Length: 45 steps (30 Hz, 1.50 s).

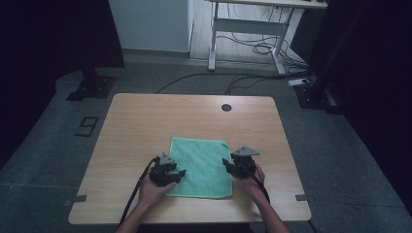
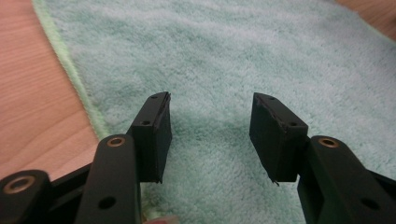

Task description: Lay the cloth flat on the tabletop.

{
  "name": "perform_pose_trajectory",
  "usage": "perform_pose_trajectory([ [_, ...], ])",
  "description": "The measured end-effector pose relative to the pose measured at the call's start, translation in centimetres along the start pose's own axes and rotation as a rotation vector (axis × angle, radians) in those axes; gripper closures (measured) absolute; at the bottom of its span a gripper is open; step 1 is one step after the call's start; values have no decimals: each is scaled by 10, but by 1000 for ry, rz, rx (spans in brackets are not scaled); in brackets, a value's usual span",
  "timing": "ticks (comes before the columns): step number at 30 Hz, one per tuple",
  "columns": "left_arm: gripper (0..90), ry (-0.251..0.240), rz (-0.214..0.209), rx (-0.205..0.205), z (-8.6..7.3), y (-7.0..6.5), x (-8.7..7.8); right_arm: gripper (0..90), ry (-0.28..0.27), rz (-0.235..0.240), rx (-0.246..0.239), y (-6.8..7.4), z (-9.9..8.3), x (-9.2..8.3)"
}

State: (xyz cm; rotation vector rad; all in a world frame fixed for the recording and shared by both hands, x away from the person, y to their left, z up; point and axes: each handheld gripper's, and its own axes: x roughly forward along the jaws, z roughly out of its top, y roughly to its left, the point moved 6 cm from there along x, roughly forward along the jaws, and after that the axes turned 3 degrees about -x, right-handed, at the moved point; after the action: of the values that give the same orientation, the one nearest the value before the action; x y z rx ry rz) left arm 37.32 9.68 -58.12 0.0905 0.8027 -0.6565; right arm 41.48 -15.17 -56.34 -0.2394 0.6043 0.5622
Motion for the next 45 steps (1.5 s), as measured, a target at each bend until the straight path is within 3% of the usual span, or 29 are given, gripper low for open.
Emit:
perform_pose_trajectory([
  [4,488,5,2,5,-3,-1,2,578,0,-18,2,-12,9,14],
  [7,484,11,5,21,-4,-3,2,595,4,-28,21,-26,22,35],
  [12,490,-5,-12,8,-6,-1,1,630,49,-42,-17,-34,32,62],
  [15,499,-2,-15,4,-6,0,0,717,78,-64,-26,-40,31,73],
  [18,500,-4,-1,15,-7,-2,0,842,79,-78,23,-46,29,77],
  [22,502,-8,2,12,-7,-2,0,877,81,-67,54,-54,26,77],
  [30,517,-25,7,5,-9,-2,0,859,59,-46,87,-68,24,78],
  [33,517,-26,4,-1,-9,-1,-1,794,58,-60,95,-73,23,79],
  [35,516,-26,3,0,-9,-1,-1,705,64,-96,77,-75,23,78],
  [36,515,-26,1,0,-9,-1,-1,703,64,-105,75,-76,23,76],
  [41,495,-23,1,10,-9,-2,-1,690,-13,-96,94,-72,32,48],
  [43,495,-23,2,15,-10,-3,-1,687,-36,-69,87,-63,33,32],
  [44,492,-23,2,15,-10,-3,-1,687,-36,-69,87,-63,33,32],
  [45,491,-29,-6,9,-9,-2,-1,675,-58,-39,69,-51,32,17],
])
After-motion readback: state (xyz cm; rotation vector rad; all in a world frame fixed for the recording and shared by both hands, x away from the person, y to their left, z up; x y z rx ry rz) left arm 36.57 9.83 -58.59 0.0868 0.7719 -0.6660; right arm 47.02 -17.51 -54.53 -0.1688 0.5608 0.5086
